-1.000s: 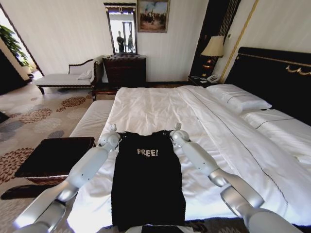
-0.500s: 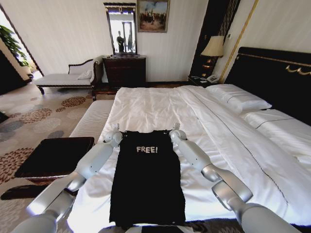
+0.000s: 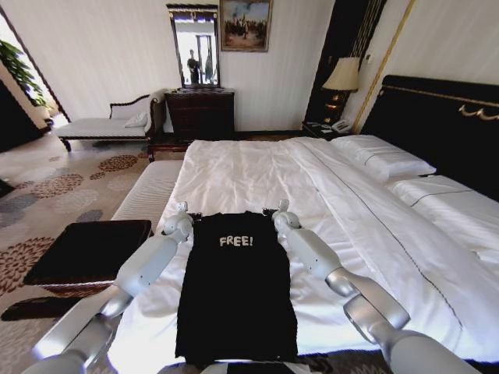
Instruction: Fold the clothes on the bed and place them into the basket.
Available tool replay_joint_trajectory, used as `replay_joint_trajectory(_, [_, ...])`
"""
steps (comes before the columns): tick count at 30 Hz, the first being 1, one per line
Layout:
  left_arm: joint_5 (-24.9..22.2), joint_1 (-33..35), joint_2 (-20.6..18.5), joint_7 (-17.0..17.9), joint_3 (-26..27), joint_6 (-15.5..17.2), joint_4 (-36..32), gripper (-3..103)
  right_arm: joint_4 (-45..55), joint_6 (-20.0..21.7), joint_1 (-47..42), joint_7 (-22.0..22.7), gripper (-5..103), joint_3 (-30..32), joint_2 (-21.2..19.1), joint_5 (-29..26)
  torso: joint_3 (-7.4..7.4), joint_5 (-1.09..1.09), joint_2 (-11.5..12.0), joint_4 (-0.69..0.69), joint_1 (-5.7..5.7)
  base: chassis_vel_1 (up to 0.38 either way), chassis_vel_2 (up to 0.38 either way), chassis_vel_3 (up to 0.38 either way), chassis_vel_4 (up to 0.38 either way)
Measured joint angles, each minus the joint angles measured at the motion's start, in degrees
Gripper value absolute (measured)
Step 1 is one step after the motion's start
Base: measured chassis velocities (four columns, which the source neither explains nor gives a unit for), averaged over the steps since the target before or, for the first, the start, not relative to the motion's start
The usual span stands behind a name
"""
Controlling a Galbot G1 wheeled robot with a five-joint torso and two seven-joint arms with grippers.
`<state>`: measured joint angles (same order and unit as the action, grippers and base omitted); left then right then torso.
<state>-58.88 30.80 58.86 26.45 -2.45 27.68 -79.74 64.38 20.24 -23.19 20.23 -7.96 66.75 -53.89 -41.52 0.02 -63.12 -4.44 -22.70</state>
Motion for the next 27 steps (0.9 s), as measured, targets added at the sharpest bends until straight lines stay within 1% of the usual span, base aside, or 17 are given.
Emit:
replay_joint_trajectory(2, [1.6,3.3,-2.0,0.2,2.5,-2.1,-4.1,66,5.6,-0.7,-2.5,0.1,74,0.3,-5.2,1.1,0.00,-0.03,0.0,-0.05,0.00,0.000,0.000,0.000,0.000])
replay_joint_trajectory(3, [1.6,3.3,-2.0,0.2,2.5,-2.1,-4.1,66,5.6,-0.7,-2.5,0.1,74,0.3,-5.2,1.1,0.00,-0.03,0.0,-0.05,0.00,0.000,0.000,0.000,0.000])
replay_joint_trajectory(4, [2.7,5.7,-3.4,0.0,4.2,-2.9,-6.9,71,8.9,-1.1,-4.1,0.0,79,0.8,-7.7,1.8,0.01,-0.01,0.0,-0.07,0.00,0.000,0.000,0.000,0.000])
replay_joint_trajectory(5, [3.6,8.1,-4.4,-0.2,5.7,-3.5,-9.2,71,11.5,-1.4,-5.7,-0.1,84,1.4,-9.6,2.7,0.01,0.00,0.0,-0.07,0.01,0.000,0.000,0.000,0.000])
replay_joint_trajectory(6, [4.6,10.7,-5.5,-0.7,7.2,-4.3,-11.6,77,13.6,-1.7,-7.0,-0.3,84,2.1,-10.8,3.6,0.01,-0.01,0.0,-0.07,0.01,0.000,0.000,0.000,0.000])
replay_joint_trajectory(7, [5.9,13.8,-6.7,-1.2,9.0,-5.4,-14.2,82,16.2,-2.1,-8.9,-0.5,90,3.3,-12.1,4.9,0.01,-0.01,0.0,-0.03,0.02,0.000,0.000,0.000,0.000])
replay_joint_trajectory(8, [7.7,18.4,-7.8,-1.9,11.5,-6.6,-17.6,87,18.5,-2.5,-11.2,-0.8,94,4.8,-13.2,6.7,0.02,0.01,0.0,-0.02,0.02,0.000,0.000,0.000,0.000])
replay_joint_trajectory(9, [7.7,18.4,-7.8,-1.9,11.5,-6.6,-17.6,87,18.5,-2.5,-11.2,-0.8,94,4.8,-13.2,6.7,0.02,0.01,0.0,-0.02,0.02,0.000,0.000,0.000,0.000])
replay_joint_trajectory(11, [11.2,26.0,-8.4,-2.9,16.4,-8.3,-22.9,97,23.3,-3.6,-16.8,-1.3,99,8.1,-15.0,11.5,0.01,-0.06,0.0,0.04,0.02,0.000,0.000,0.000,0.000])
replay_joint_trajectory(12, [13.1,30.5,-8.0,-3.5,19.7,-9.3,-26.0,97,25.7,-4.7,-20.2,-1.6,100,9.6,-15.5,14.6,0.02,-0.02,0.0,0.00,0.02,0.000,0.000,0.000,0.000])
replay_joint_trajectory(13, [13.1,30.5,-8.0,-3.5,19.7,-9.3,-26.0,97,25.7,-4.7,-20.2,-1.6,100,9.6,-15.5,14.6,0.02,-0.02,0.0,0.00,0.02,0.000,0.000,0.000,0.000])
replay_joint_trajectory(16, [16.4,43.0,-5.0,-4.6,27.2,-11.1,-32.8,100,30.2,-7.6,-27.9,-2.6,100,12.6,-16.7,21.0,0.03,0.00,0.0,-0.03,0.03,0.000,0.000,0.000,0.000])
replay_joint_trajectory(17, [16.4,43.0,-5.0,-4.6,27.2,-11.1,-32.8,100,30.2,-7.6,-27.9,-2.6,100,12.6,-16.7,21.0,0.03,0.00,0.0,-0.03,0.03,0.000,0.000,0.000,0.000])
replay_joint_trajectory(20, [20.6,53.2,-1.4,-7.0,33.0,-13.2,-37.0,100,34.4,-9.1,-33.4,-2.9,100,15.4,-17.2,23.5,0.01,-0.01,0.0,0.00,0.04,0.000,0.000,0.000,0.000])
replay_joint_trajectory(21, [20.6,53.2,-1.4,-7.0,33.0,-13.2,-37.0,100,34.4,-9.1,-33.4,-2.9,100,15.4,-17.2,23.5,0.01,-0.01,0.0,0.00,0.04,0.000,0.000,0.000,0.000])
replay_joint_trajectory(24, [27.1,61.5,2.9,-11.4,38.7,-16.6,-39.3,100,37.5,-10.6,-38.6,-3.3,100,18.3,-16.8,27.3,0.01,-0.01,0.0,-0.01,0.02,0.000,0.000,0.000,0.000])
replay_joint_trajectory(27, [29.2,64.9,5.5,-12.8,40.1,-17.9,-39.9,100,38.2,-11.5,-40.4,-3.7,100,18.9,-16.6,29.7,0.01,0.00,0.0,-0.02,0.02,0.000,0.000,0.000,0.000])
